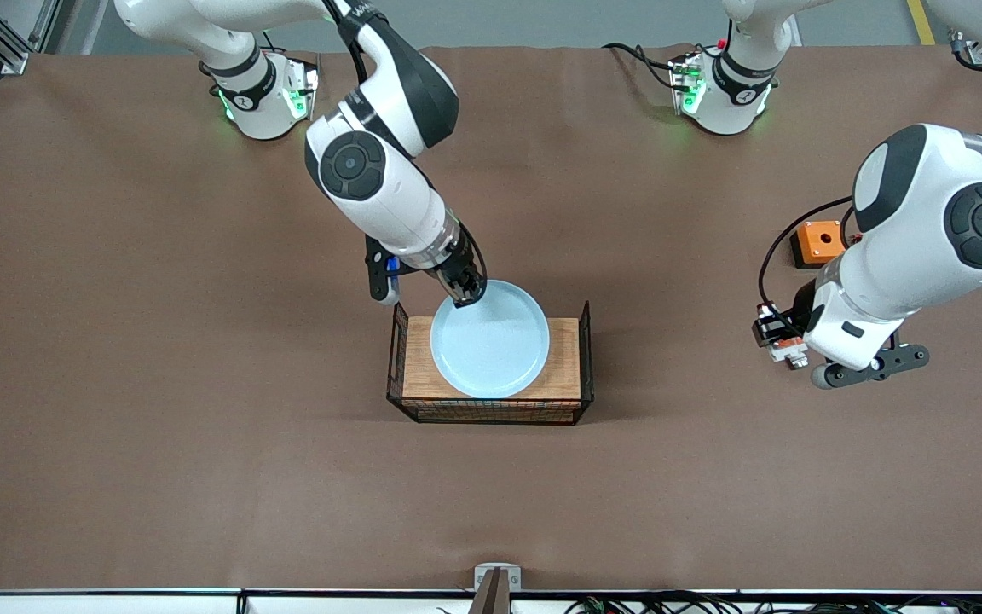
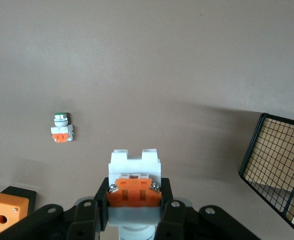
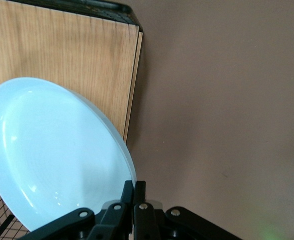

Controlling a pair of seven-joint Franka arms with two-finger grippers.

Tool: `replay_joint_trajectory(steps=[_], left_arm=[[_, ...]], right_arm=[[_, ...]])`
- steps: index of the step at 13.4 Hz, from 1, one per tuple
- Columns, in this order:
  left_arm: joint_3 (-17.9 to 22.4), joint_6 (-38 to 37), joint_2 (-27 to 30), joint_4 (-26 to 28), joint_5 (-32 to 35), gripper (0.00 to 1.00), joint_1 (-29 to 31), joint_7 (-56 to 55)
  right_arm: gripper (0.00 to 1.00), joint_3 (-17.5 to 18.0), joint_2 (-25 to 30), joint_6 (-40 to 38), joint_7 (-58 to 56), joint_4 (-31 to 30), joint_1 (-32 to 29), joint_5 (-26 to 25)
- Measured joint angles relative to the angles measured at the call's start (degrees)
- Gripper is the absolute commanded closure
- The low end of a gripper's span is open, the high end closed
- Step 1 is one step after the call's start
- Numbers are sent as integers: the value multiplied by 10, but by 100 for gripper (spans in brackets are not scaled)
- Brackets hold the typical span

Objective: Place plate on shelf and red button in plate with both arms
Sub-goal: 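Release the plate with the right gripper while the left gripper carries the switch over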

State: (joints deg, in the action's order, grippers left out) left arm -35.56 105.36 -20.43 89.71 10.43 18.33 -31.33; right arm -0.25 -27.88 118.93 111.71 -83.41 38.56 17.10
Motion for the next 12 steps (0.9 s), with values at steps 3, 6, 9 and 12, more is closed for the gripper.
replay_joint_trajectory(steps=[3, 6, 9, 12], left_arm=[[-8, 0, 0, -9, -30, 99, 0, -10], [-37, 0, 0, -20, -36, 99, -1, -59], [-83, -1, 1, -27, -36, 99, -4, -130], [-124, -2, 0, -27, -39, 99, -6, -212]], right_arm=[[98, -3, -10, 1, -6, 1, 0, 0], [96, -5, -19, 5, -8, 2, 0, 0], [86, -5, -29, 8, -8, 3, 2, -1], [46, -5, -38, 13, -8, 3, 3, -2]])
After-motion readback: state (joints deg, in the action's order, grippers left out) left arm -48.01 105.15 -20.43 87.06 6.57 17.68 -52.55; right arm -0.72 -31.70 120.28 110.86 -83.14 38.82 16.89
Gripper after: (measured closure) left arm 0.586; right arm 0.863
